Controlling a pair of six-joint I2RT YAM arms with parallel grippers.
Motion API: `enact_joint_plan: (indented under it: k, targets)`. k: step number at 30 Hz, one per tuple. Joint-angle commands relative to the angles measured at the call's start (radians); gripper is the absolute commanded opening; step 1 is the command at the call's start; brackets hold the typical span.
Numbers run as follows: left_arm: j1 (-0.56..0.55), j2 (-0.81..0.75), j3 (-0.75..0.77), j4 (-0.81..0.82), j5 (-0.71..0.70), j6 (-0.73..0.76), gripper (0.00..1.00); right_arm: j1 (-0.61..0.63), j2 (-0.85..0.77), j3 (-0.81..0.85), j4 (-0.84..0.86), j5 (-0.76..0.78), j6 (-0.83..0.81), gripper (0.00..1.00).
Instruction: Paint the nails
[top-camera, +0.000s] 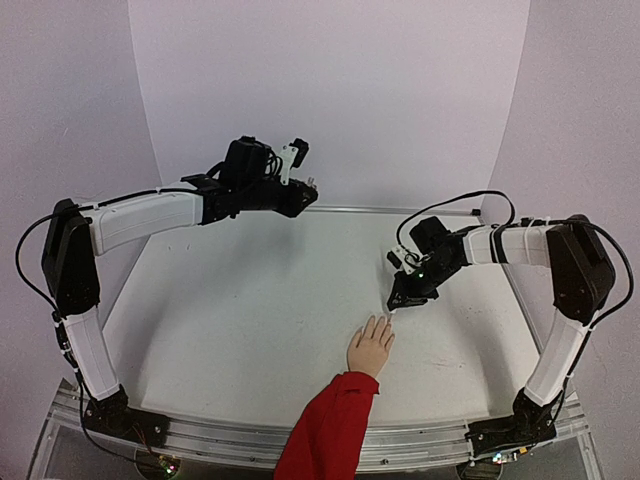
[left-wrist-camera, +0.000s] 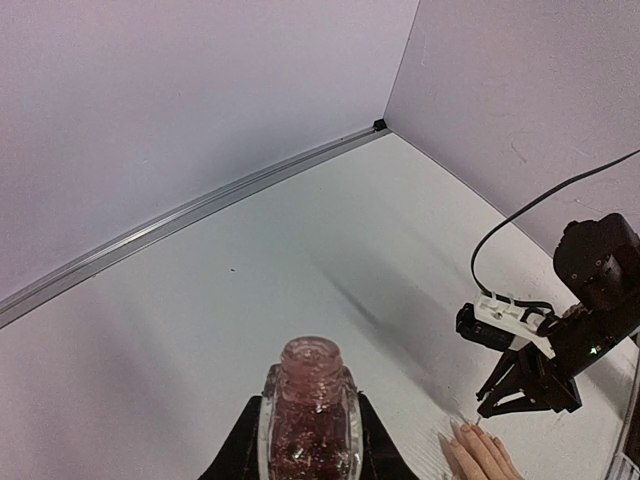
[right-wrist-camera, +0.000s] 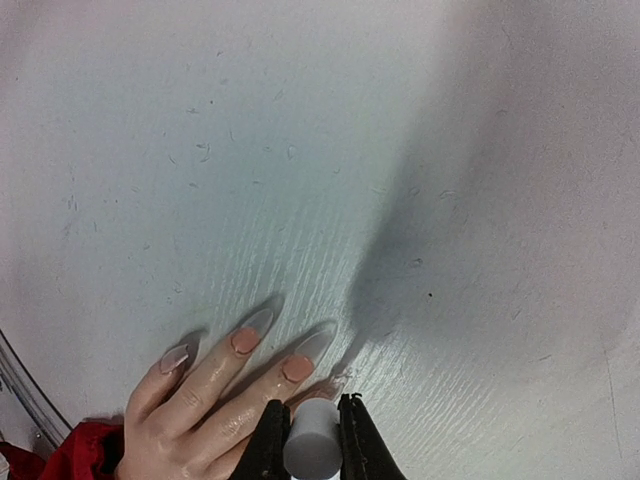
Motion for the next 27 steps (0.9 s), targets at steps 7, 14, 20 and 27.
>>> enact_joint_plan:
  k: [7, 14, 20, 27]
  targets:
    - [0.006, -0.038, 0.014, 0.071, -0.008, 0.003, 0.00, 0.004, 0.029, 0.040, -0.058, -0.022, -0.006, 0.00]
    - [0.005, -0.034, 0.017, 0.071, -0.005, 0.005, 0.00, 0.003, 0.041, 0.055, -0.074, -0.027, -0.016, 0.00]
    - [0.006, -0.031, 0.021, 0.071, -0.003, 0.006, 0.00, 0.003, 0.030, 0.051, -0.091, -0.023, -0.015, 0.00]
    - [0.006, -0.026, 0.026, 0.071, 0.002, 0.006, 0.00, 0.003, 0.030, 0.051, -0.098, -0.028, -0.019, 0.00]
